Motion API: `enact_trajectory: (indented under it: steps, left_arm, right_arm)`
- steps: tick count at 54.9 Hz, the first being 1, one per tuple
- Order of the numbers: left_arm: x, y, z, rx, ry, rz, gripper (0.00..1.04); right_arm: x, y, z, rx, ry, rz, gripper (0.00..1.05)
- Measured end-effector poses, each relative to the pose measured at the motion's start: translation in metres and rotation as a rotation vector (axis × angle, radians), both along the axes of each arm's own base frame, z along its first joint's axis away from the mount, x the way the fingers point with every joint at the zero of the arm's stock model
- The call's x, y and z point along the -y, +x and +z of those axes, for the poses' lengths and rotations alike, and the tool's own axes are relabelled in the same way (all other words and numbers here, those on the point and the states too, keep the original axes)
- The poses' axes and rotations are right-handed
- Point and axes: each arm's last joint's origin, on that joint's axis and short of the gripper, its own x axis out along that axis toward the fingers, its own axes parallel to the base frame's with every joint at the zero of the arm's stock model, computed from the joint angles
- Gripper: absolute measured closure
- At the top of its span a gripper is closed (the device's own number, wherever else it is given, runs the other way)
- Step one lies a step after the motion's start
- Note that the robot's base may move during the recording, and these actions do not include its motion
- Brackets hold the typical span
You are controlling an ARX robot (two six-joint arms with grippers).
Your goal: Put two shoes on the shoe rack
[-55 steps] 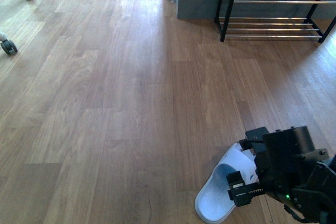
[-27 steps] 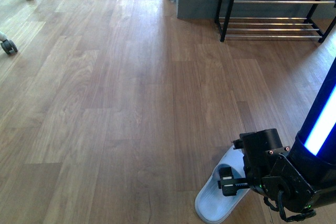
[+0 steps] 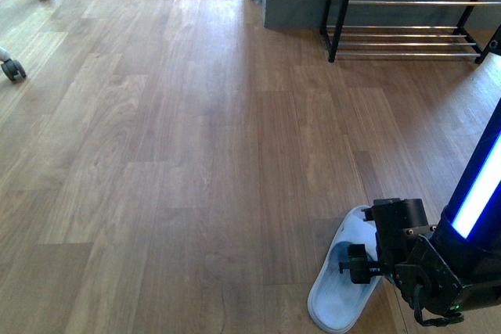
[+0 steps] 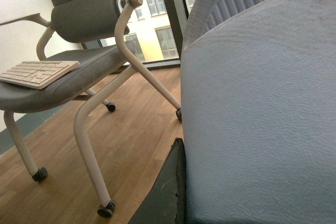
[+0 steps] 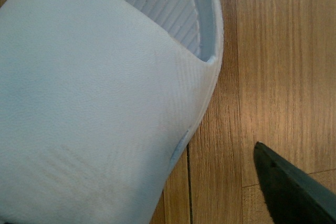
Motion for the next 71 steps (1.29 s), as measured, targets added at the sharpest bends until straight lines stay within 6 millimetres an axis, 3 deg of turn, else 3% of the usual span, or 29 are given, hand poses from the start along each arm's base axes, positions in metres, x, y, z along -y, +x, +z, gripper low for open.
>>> enact_trajectory:
  steps: [28,47,56,58,63,67,71]
  left_arm:
    - [0.0,0.0,0.0,0.0,0.0,0.0,1.03]
    - [0.0,0.0,0.0,0.0,0.0,0.0,1.03]
    - [0.0,0.0,0.0,0.0,0.0,0.0,1.03]
    - [0.0,0.0,0.0,0.0,0.0,0.0,1.03]
    - [0.0,0.0,0.0,0.0,0.0,0.0,1.03]
    - [0.0,0.0,0.0,0.0,0.0,0.001,1.03]
    - [0.0,0.0,0.0,0.0,0.0,-0.003,1.03]
  right_arm:
    - [0.003,-0.007,0.003,0.029,-0.06,-0.054,1.04]
    - [0.014,-0.006,0.06,0.167,-0.135,0.031,1.03]
    - [0.001,-0.011,0.107,0.243,-0.186,0.168,1.03]
    - [0.0,-0.013,0.128,0.275,-0.199,0.241,1.03]
    - [0.034,-0.005,0.184,0.388,-0.198,0.331,1.03]
    - [0.056,-0.028,0.237,0.458,-0.263,0.288,1.03]
    - [0.051,-0.061,0.277,0.503,-0.271,0.321,1.03]
